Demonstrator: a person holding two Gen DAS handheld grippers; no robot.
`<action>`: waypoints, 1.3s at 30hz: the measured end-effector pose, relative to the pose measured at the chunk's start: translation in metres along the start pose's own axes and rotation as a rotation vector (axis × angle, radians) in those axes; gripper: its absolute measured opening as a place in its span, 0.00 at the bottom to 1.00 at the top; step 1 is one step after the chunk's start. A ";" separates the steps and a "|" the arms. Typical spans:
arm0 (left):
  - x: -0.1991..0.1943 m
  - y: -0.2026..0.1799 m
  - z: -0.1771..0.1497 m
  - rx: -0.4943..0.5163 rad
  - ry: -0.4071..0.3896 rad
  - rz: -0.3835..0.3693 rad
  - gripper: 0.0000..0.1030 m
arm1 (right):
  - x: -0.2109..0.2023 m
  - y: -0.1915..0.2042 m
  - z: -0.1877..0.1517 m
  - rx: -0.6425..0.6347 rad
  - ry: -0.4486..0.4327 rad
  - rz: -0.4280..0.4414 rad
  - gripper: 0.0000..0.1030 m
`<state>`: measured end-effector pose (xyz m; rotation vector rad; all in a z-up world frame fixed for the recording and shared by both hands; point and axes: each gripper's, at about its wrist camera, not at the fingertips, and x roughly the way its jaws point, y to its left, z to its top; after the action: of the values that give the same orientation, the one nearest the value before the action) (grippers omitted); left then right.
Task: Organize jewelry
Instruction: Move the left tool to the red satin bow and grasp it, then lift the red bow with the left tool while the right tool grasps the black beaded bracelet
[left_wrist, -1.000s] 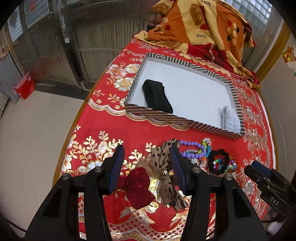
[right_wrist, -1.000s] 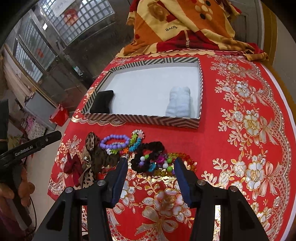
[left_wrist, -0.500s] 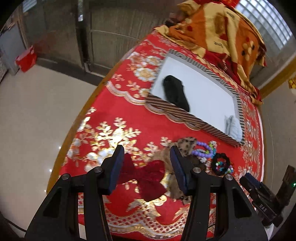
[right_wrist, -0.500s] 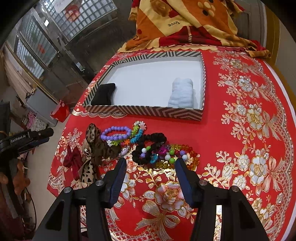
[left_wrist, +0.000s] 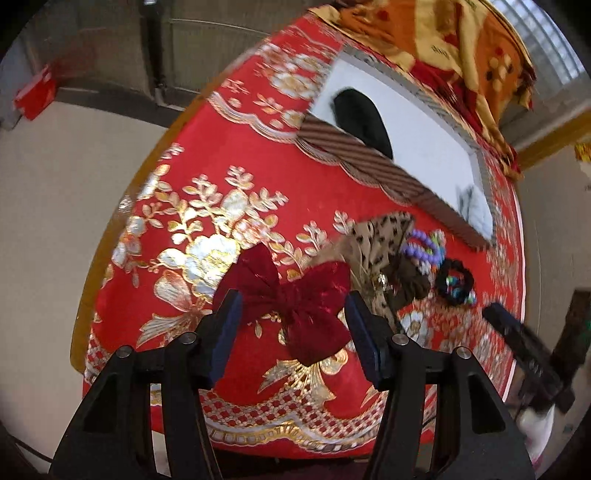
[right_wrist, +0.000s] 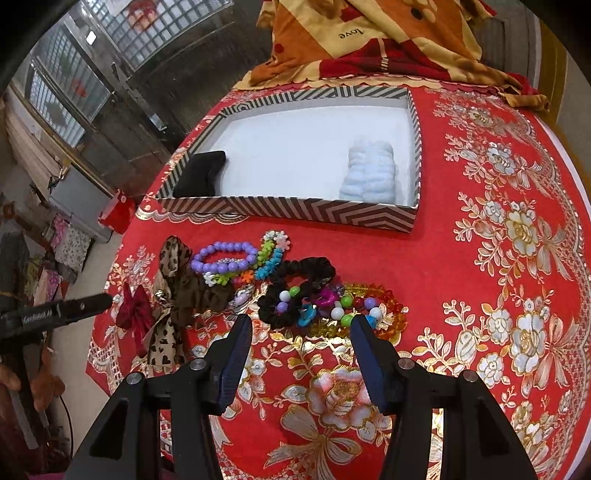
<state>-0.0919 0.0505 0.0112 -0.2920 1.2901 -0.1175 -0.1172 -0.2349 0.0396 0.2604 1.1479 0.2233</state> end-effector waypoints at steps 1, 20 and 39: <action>0.001 -0.001 0.000 0.019 0.005 0.000 0.55 | 0.002 0.000 0.001 -0.003 0.002 -0.004 0.51; 0.009 0.024 0.000 -0.325 0.048 -0.072 0.69 | 0.026 -0.002 0.027 -0.032 0.034 -0.022 0.51; 0.045 0.014 0.001 -0.472 0.089 0.012 0.69 | 0.060 -0.005 0.040 -0.107 0.093 -0.033 0.35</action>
<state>-0.0798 0.0526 -0.0338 -0.6880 1.3984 0.1897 -0.0573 -0.2250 0.0016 0.1374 1.2274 0.2694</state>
